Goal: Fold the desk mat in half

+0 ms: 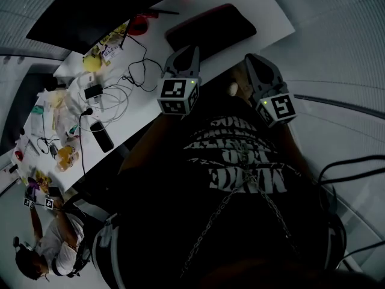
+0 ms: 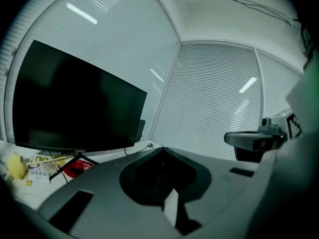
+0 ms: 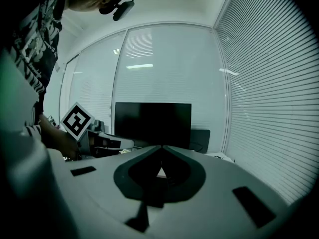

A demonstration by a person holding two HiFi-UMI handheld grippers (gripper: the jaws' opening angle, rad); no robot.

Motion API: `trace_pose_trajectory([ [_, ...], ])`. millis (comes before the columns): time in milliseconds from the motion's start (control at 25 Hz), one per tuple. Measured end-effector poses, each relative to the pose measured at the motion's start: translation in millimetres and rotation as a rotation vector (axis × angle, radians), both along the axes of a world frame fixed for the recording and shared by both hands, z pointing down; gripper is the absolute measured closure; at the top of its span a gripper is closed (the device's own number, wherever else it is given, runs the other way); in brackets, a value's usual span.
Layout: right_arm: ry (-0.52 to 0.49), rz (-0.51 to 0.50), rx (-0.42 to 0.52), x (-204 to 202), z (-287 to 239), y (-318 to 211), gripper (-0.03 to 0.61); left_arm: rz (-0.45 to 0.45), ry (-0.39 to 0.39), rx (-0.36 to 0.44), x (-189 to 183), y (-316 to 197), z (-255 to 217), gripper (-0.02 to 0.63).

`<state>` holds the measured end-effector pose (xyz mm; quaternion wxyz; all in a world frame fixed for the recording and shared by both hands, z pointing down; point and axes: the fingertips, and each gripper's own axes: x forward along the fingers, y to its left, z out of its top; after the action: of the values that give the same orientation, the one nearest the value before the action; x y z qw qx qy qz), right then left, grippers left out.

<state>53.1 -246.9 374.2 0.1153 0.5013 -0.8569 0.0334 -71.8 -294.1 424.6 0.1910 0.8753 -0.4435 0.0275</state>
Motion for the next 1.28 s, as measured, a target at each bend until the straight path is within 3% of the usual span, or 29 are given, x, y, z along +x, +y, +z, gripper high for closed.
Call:
trace_pose_trajectory([
  [280, -0.027, -0.136, -0.065, -18.2, 16.6, -40.7, 0.578, -0.034, -0.065, -0.01, 4.8, -27.5, 11.5, 0.607],
  [480, -0.079, -0.24, -0.09, -18.9, 46.0, -71.3, 0.578, -0.12, -0.102, -0.061, 6.5, -52.7, 36.0, 0.607],
  [760, -0.103, -0.312, -0.107, 37.0, 53.6, -148.0, 0.578, -0.254, -0.176, -0.131, 29.5, -97.8, 62.4, 0.607],
  [1000, -0.102, -0.35, -0.146, 92.7, 64.8, -214.9, 0.578, -0.273, -0.234, -0.173, 71.7, -134.2, 75.7, 0.607],
  [1120, -0.069, -0.383, -0.237, 119.9, 101.5, -237.6, 0.578, -0.251, -0.268, -0.21, 91.2, -142.5, 93.6, 0.607],
  [1280, 0.013, -0.451, -0.458, 148.3, 181.3, -249.6, 0.577, -0.222, -0.29, -0.354, 107.7, -133.5, 137.5, 0.607],
])
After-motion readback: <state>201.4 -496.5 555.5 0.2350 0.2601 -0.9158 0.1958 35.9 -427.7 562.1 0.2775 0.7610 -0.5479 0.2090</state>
